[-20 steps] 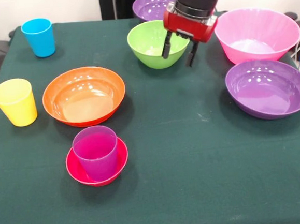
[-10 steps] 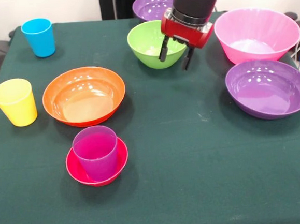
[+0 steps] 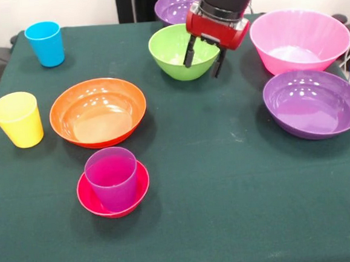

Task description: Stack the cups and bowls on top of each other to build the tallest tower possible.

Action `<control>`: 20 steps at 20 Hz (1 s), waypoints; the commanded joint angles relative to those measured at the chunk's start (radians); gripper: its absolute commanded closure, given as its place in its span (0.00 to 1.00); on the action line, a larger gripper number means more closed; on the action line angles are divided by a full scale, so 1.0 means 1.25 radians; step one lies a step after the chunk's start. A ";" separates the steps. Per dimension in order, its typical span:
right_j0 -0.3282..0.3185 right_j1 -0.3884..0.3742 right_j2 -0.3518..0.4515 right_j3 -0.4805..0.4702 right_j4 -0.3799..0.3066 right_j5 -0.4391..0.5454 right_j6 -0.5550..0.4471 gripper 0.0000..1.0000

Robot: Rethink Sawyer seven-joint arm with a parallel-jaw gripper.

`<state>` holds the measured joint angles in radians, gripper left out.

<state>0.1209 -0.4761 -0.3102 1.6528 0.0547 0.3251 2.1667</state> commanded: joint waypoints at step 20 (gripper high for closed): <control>0.076 -0.031 0.017 0.054 0.088 0.073 0.174 0.00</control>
<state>0.1974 -0.5546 -0.3503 1.6671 0.1258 0.4048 2.1716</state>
